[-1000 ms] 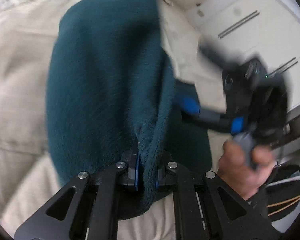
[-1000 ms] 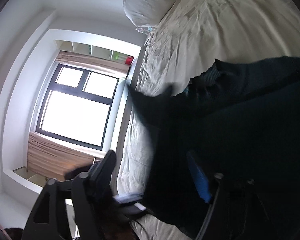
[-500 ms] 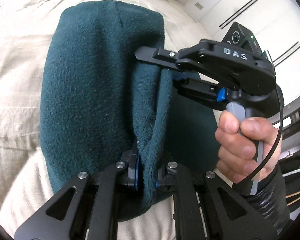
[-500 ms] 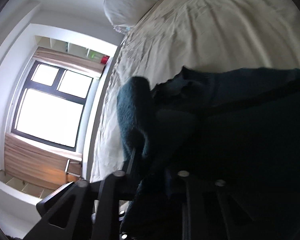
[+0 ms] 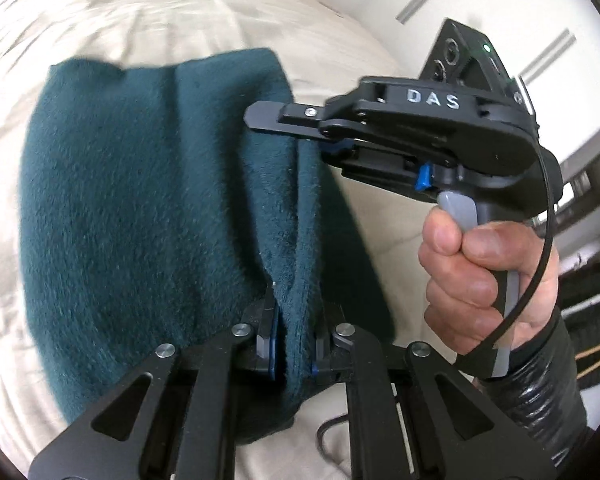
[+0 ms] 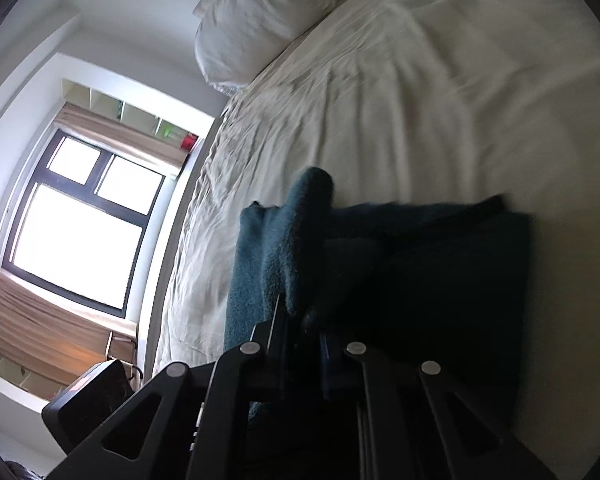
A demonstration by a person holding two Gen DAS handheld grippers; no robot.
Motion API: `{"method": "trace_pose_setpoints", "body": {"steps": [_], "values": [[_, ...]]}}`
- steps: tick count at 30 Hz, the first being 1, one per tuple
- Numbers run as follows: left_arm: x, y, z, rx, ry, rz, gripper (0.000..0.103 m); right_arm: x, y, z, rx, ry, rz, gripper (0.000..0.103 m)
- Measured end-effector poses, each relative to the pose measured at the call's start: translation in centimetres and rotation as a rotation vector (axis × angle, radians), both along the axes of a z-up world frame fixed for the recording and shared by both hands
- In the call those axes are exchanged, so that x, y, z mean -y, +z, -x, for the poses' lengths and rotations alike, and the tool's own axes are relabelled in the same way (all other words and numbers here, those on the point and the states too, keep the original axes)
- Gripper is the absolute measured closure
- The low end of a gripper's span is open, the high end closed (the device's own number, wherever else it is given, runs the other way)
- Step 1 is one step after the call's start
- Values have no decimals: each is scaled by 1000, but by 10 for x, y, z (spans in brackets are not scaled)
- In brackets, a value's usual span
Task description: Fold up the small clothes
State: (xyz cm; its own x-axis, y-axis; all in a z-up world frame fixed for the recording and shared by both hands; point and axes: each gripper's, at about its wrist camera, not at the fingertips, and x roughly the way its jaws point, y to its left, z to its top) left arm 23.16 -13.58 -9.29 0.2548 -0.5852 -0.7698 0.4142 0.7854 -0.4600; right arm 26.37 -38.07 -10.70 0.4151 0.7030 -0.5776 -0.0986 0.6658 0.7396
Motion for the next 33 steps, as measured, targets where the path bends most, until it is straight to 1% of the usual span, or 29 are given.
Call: {"method": "trace_pose_setpoints", "body": {"steps": [4, 6, 9, 12, 14, 17, 18, 19, 21, 23, 24, 25, 27, 28, 30, 32, 33], "values": [[34, -1, 1, -1, -50, -6, 94, 36, 1, 5, -11, -29, 21, 90], [44, -2, -1, 0, -66, -7, 94, 51, 0, 9, -16, -42, 26, 90], [53, -1, -1, 4, -82, -7, 94, 70, -2, 14, -17, -64, 14, 90], [57, -9, -4, -3, -80, -15, 94, 79, -13, 16, -35, -81, 2, 90], [51, -15, -8, -14, -69, -3, 94, 80, -26, 14, -65, -95, -9, 90], [31, -14, -6, -32, -64, 27, 89, 85, -41, 13, -95, -113, -31, 89], [28, -9, -2, -32, -69, 44, 87, 87, -44, 14, -99, -122, -48, 89], [21, -3, 0, -23, -77, 58, 82, 89, -45, 15, -99, -127, -60, 88], [9, 12, 10, 5, -100, 70, 78, 89, -44, 18, -93, -129, -58, 86], [-3, 24, 19, 40, -124, 89, 67, 89, -43, 20, -94, -131, -61, 85], [4, 25, 27, 50, -118, 88, 61, 88, -42, 22, -92, -130, -62, 82], [-6, 31, 29, 68, -101, 101, 51, 87, -42, 23, -98, -129, -67, 80], [-16, 34, 28, 101, -71, 122, 49, 84, -42, 28, -106, -120, -78, 73], [-23, 36, 18, 106, -55, 116, 49, 82, -41, 32, -107, -115, -73, 71], [-41, 33, 6, 94, -12, 105, 49, 77, -40, 43, -123, -106, -72, 59], [-57, 24, -3, 97, 30, 88, 49, 72, -38, 58, -112, -103, -76, 56], [-66, 15, -9, 100, 50, 61, 49, 68, -39, 67, -110, -100, -77, 56]]}}
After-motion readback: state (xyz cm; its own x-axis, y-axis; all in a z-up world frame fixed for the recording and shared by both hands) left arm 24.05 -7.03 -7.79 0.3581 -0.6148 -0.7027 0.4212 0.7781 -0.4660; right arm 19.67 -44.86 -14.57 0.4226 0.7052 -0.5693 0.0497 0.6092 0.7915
